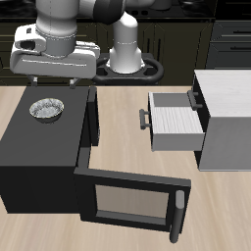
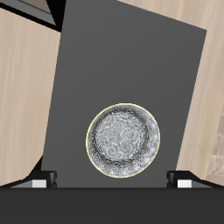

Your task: Close the top drawer of the white cabinet and place the bowl in the middle drawer

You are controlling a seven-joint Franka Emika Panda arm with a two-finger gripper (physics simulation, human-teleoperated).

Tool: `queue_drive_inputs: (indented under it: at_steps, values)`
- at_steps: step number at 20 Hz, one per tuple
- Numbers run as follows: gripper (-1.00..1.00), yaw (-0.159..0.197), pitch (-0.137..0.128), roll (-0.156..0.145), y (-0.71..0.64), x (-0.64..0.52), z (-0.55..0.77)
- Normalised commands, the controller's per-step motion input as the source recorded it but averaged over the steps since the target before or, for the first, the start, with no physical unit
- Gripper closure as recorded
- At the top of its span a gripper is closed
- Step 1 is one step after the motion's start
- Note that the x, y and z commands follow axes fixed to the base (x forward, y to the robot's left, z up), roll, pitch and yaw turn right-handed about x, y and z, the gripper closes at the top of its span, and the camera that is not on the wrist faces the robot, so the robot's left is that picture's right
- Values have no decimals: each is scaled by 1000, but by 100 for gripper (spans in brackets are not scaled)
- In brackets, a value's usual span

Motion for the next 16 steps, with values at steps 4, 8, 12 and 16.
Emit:
queue_drive_inputs:
  at_steps: [4,8,12,16]
  values:
    - [-100,-4,37,19,139,105,-333]
    - [-100,-27,24,8,49,89,-233]
    - [-100,18,46,18,83,108,-362]
    - [-100,-21,18,-13,-98,40,-187]
